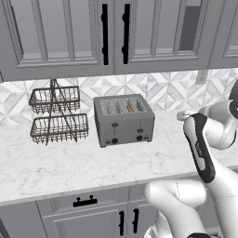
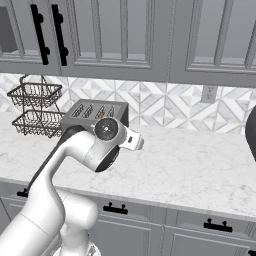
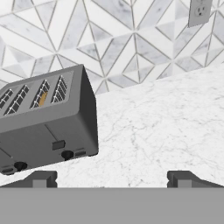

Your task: Start the toaster. Once the lever pops up, take the bread to the plate on the dining counter.

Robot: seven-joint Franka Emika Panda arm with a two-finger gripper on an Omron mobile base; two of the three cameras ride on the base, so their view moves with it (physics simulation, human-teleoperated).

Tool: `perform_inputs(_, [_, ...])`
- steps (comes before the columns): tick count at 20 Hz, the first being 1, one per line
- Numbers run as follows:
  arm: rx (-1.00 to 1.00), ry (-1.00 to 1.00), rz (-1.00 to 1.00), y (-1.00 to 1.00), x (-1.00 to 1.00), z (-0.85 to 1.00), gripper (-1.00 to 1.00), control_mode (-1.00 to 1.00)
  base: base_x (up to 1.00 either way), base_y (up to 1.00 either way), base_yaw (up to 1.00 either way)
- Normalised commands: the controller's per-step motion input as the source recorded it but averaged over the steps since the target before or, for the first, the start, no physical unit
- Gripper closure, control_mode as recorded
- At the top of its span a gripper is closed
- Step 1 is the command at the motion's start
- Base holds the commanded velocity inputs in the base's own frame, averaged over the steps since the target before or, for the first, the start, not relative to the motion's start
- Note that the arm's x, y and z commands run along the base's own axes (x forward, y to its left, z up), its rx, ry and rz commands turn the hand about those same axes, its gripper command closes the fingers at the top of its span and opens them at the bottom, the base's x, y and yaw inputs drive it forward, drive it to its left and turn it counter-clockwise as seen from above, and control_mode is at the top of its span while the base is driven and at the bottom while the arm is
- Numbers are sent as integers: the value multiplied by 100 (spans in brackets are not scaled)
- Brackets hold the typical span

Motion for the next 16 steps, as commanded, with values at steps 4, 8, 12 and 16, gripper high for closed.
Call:
perform_inputs(4, [0, 0, 0, 0, 0, 0, -100, -100, 0, 0, 0])
perform_inputs(8, [0, 0, 0, 0, 0, 0, -100, -100, 0, 0, 0])
perform_inputs(12, [0, 0, 0, 0, 0, 0, -100, -100, 0, 0, 0])
perform_inputs(16, [0, 0, 0, 0, 0, 0, -100, -100, 0, 0, 0])
